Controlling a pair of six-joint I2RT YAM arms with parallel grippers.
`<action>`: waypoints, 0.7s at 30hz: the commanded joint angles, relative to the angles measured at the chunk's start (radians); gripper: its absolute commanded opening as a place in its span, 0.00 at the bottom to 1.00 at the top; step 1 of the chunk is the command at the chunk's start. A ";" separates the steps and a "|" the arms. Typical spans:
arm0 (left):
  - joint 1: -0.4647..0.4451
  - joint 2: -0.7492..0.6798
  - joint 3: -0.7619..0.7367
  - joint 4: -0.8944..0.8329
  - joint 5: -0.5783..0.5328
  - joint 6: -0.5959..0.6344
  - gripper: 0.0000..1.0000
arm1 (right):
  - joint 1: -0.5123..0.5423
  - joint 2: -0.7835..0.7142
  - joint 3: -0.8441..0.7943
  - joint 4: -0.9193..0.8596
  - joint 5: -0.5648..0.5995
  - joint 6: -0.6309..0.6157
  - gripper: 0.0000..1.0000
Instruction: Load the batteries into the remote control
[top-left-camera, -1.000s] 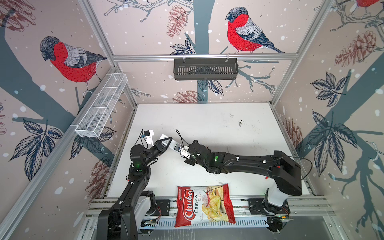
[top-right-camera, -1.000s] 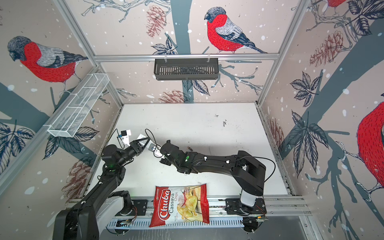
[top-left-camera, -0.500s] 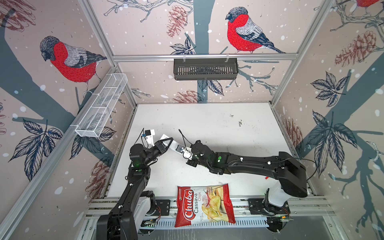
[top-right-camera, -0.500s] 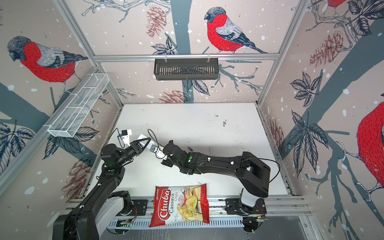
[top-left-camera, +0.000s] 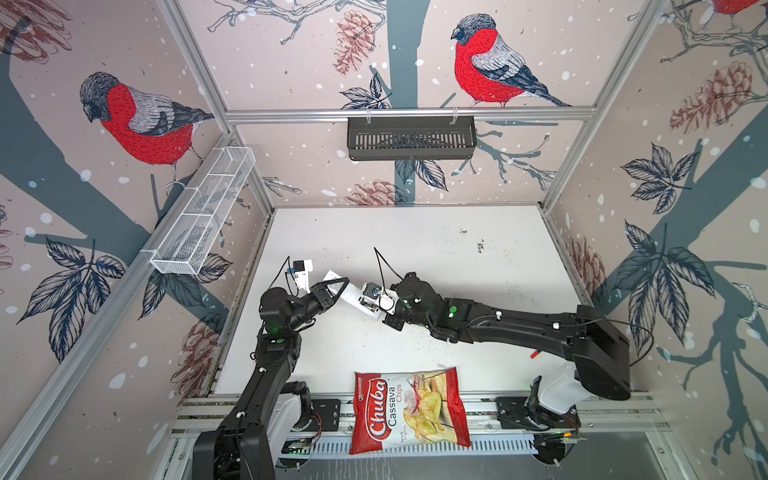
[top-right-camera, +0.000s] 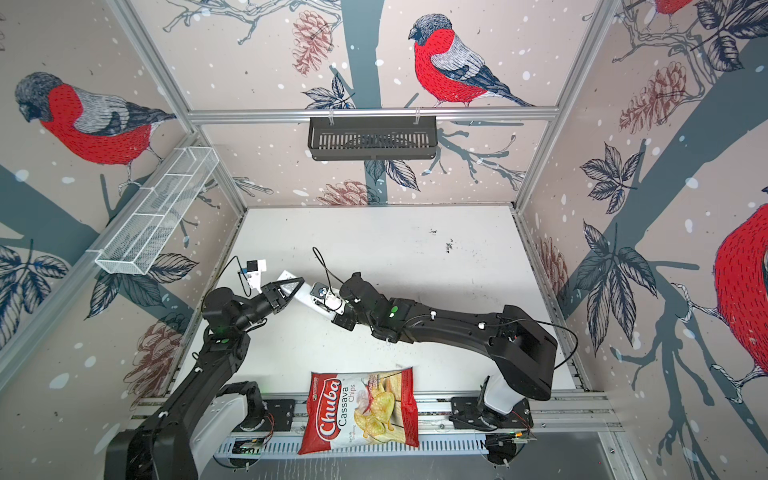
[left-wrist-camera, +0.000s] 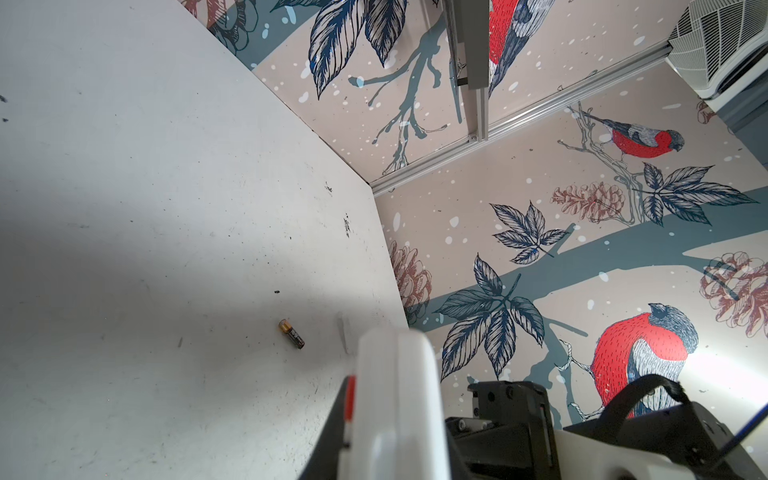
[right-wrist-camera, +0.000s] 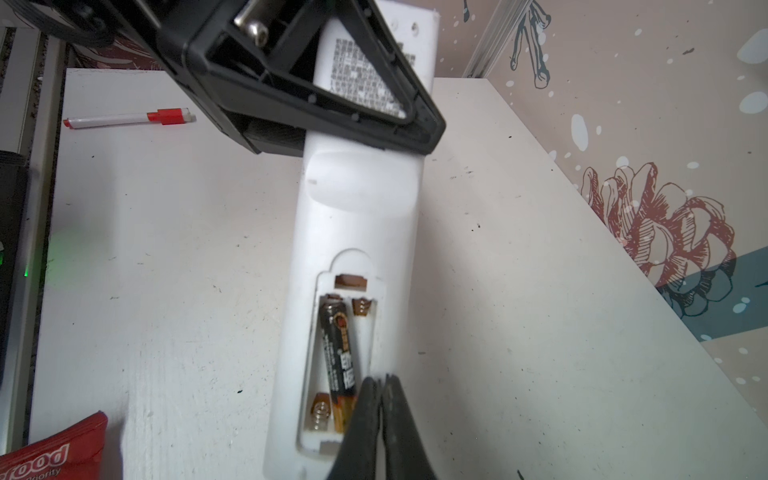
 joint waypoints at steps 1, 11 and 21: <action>-0.002 -0.006 0.007 0.022 0.055 0.008 0.00 | -0.005 -0.012 -0.003 -0.015 -0.013 0.022 0.13; -0.008 -0.023 0.039 -0.150 -0.030 0.148 0.00 | -0.056 -0.073 -0.051 0.010 -0.081 0.088 0.27; -0.131 -0.025 0.131 -0.479 -0.304 0.363 0.00 | -0.095 -0.061 -0.122 0.070 -0.230 0.123 0.34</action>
